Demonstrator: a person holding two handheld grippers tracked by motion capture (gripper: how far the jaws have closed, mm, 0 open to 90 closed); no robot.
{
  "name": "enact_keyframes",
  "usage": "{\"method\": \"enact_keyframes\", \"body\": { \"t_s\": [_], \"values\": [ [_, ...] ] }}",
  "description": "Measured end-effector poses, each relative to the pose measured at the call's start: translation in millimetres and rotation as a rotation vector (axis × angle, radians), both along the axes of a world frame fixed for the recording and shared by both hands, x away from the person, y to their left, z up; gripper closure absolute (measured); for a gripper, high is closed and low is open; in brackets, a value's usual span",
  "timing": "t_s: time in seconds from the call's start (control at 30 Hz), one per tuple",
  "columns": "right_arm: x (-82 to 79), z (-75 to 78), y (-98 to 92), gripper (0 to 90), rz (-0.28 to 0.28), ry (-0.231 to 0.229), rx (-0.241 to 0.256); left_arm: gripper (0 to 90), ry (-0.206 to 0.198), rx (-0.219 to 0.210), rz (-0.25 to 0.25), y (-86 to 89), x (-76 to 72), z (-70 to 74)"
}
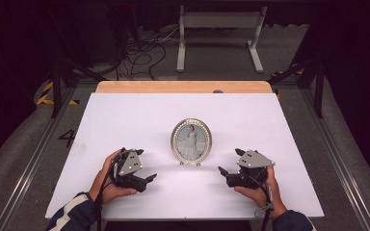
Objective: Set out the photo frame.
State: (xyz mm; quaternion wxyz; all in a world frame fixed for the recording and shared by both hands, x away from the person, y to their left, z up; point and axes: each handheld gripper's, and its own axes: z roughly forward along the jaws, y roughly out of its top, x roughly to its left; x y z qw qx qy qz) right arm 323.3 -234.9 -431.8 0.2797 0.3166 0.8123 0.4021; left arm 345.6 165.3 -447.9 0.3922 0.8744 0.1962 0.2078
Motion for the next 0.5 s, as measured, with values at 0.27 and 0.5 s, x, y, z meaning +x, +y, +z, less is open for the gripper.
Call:
{"method": "enact_keyframes", "body": {
  "t_s": [0.27,0.5],
  "values": [
    [-7.1,-2.3,-14.8,16.5,-0.040,-0.013,0.000,7.2,0.006,-0.006,0.044,27.4,-9.6,-2.0],
    [-12.5,-2.2,-28.5,16.6,-0.081,-0.022,-0.001,7.2,0.007,-0.017,0.093,56.1,-16.2,-3.8]
  ]
}}
